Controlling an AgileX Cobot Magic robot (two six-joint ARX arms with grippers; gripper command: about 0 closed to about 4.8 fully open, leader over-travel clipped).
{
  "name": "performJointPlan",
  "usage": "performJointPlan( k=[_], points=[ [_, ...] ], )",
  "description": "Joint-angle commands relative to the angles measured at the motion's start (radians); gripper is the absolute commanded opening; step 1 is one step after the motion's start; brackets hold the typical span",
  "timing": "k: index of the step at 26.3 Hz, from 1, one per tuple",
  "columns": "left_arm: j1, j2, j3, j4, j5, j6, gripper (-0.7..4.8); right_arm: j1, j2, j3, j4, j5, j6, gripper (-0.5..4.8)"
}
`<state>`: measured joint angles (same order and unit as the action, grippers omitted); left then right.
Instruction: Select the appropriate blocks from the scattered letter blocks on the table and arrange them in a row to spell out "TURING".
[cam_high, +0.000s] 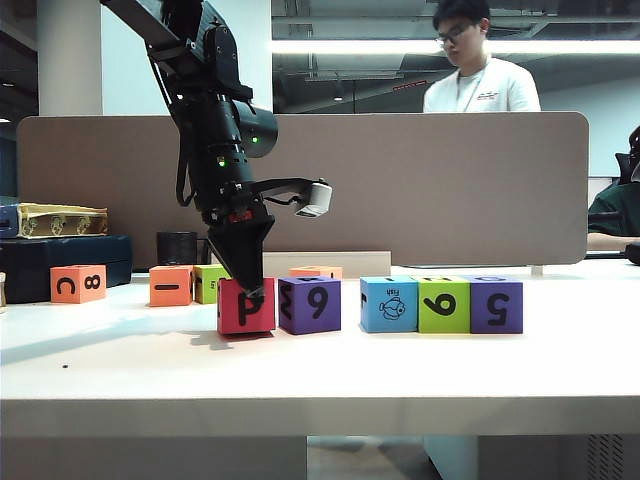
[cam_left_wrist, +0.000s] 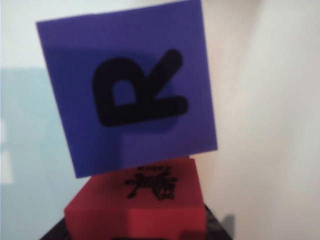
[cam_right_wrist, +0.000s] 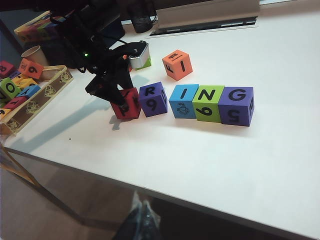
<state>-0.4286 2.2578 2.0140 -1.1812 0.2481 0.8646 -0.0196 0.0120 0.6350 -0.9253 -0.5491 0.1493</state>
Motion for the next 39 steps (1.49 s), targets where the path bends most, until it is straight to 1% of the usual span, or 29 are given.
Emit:
performJointPlan(
  k=[1,3,7,10,11,12,13,17,25,27,28,29,31,33,34,35,37,39],
  points=[
    [-0.003,0.004,-0.006,0.016,0.0,-0.005,3.77,0.0,-0.01,0.003,0.01,0.0,0.0,-0.01],
    [-0.003,0.004,-0.006,0.017,0.0,-0.008,4.04,0.0,-0.01,0.003,0.01,0.0,0.0,-0.01],
    [-0.004,0.002,-0.005,0.02,-0.006,-0.009,4.04,0.0,-0.01,0.003,0.01,0.0,0.0,-0.01],
    [-0.007,0.002,0.011,0.016,-0.048,-0.052,4.12,0.0,-0.01,0.003,0.01,0.0,0.0,-0.01],
    [-0.007,0.002,0.018,0.015,-0.049,-0.059,4.31,0.0,-0.01,0.003,0.01,0.0,0.0,-0.01],
    [-0.007,0.002,0.026,0.014,-0.05,-0.066,4.65,0.0,-0.01,0.003,0.01,0.0,0.0,-0.01],
    [-0.007,0.002,0.038,0.013,-0.05,-0.076,4.79,0.0,-0.01,0.003,0.01,0.0,0.0,-0.01],
    [-0.008,0.002,0.087,-0.003,-0.048,-0.114,4.79,0.0,-0.01,0.003,0.01,0.0,0.0,-0.01],
    [-0.008,0.002,0.19,-0.085,-0.034,-0.143,4.79,0.0,-0.01,0.003,0.01,0.001,0.0,-0.01],
    [-0.008,0.002,0.22,-0.078,-0.035,-0.157,4.79,0.0,-0.01,0.003,0.009,0.001,0.0,-0.01],
    [-0.008,0.002,0.228,-0.056,-0.042,-0.187,4.79,0.0,-0.01,0.003,0.01,0.0,0.0,-0.01],
    [-0.008,0.002,0.235,-0.016,-0.056,-0.235,4.79,0.0,-0.01,0.003,0.01,0.0,0.0,-0.01],
    [-0.007,0.002,0.245,0.065,-0.1,-0.308,4.79,0.0,-0.01,0.003,0.009,0.0,0.0,-0.01],
    [-0.006,0.002,0.246,0.174,-0.177,-0.387,4.79,0.0,-0.01,0.003,0.009,0.0,0.0,-0.01],
    [-0.006,0.002,0.246,0.272,-0.258,-0.456,4.79,0.0,-0.01,0.003,0.01,0.0,0.0,-0.01],
    [-0.006,0.004,0.246,0.343,-0.319,-0.484,4.79,0.0,-0.01,0.003,0.009,0.0,0.0,-0.01],
    [-0.006,0.004,0.243,0.415,-0.376,-0.488,4.79,0.0,-0.01,0.003,0.009,0.0,0.0,-0.01],
    [0.0,0.004,0.243,0.474,-0.401,-0.48,4.79,0.0,-0.01,0.003,0.009,0.0,0.0,-0.01]
  ],
)
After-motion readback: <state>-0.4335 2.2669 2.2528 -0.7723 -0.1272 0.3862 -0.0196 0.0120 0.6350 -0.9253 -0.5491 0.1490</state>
